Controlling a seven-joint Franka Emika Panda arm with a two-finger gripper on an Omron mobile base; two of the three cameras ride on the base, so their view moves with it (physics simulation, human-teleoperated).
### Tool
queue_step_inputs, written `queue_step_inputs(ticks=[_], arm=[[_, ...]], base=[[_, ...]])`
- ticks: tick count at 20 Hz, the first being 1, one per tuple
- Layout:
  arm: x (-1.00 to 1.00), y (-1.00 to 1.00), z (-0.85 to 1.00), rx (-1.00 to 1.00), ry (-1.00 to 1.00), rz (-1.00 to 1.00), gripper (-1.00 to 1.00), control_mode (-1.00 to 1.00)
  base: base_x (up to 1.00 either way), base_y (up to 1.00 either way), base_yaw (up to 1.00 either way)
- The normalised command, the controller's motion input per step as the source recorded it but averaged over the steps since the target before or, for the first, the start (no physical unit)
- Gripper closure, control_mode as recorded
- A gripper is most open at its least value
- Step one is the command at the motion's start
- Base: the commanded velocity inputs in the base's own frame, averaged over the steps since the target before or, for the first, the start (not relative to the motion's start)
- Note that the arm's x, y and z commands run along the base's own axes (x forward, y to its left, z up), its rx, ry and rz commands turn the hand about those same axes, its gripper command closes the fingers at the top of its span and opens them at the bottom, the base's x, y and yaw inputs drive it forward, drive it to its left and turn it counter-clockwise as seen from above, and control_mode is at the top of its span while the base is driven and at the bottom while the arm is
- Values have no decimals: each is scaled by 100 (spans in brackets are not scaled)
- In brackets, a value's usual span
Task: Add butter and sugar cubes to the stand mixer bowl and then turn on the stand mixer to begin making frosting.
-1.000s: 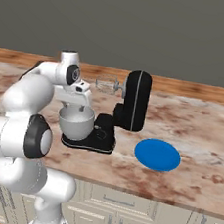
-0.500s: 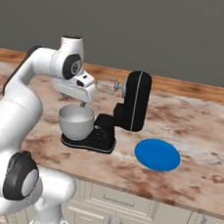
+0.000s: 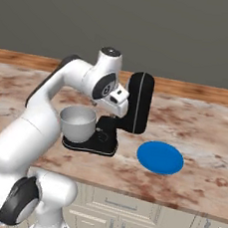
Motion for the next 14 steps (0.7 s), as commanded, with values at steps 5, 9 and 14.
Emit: queue_step_inputs(ticks=[5,9,14], arm=[[0,-100,15,25,-20,-1,-100,-100],[2,-97,20,26,-15,0,-100,-100],[17,-84,8,25,-11,0,-100,-100]], base=[[0,0,0],[0,0,0],[0,0,0]])
